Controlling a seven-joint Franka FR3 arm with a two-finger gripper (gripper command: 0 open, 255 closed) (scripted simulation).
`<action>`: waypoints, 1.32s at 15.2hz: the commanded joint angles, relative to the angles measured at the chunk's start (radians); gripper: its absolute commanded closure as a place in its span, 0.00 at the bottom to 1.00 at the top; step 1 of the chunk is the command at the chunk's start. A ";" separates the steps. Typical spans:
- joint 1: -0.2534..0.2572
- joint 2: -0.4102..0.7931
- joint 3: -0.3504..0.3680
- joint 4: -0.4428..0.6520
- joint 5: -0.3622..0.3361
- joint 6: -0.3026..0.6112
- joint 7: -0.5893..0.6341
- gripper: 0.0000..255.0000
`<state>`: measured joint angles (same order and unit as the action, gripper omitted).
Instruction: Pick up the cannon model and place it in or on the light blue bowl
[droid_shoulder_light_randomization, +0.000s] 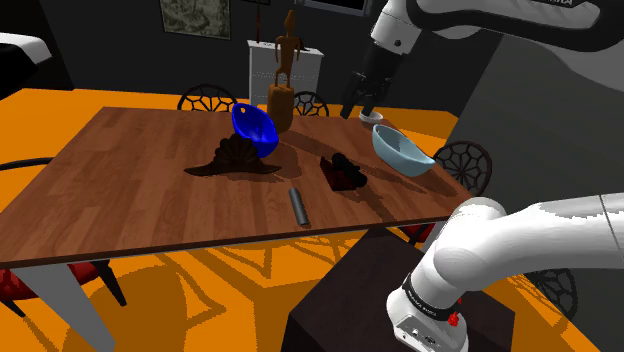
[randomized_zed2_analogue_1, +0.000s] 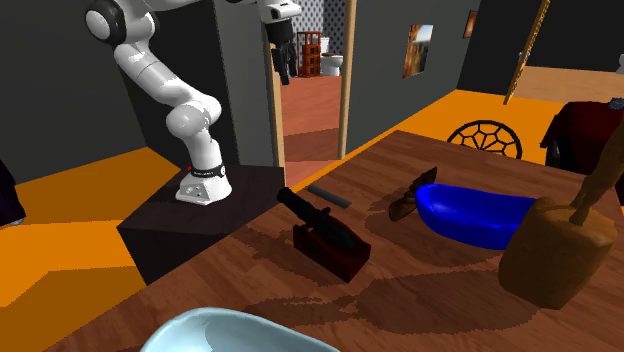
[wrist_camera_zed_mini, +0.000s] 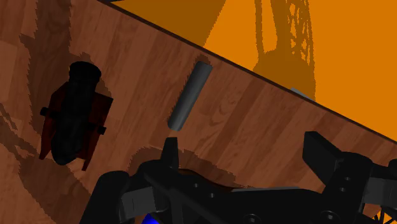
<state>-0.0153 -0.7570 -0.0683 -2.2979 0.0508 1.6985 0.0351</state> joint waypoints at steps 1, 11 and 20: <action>0.000 0.000 0.000 0.000 0.000 0.000 0.000 0.00; -0.086 0.138 -0.058 -0.156 -0.103 0.268 -0.012 0.00; -0.168 0.347 -0.122 -0.210 -0.195 0.518 -0.004 0.00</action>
<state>-0.1732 -0.4361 -0.1828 -2.4999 -0.1335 2.1828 0.0298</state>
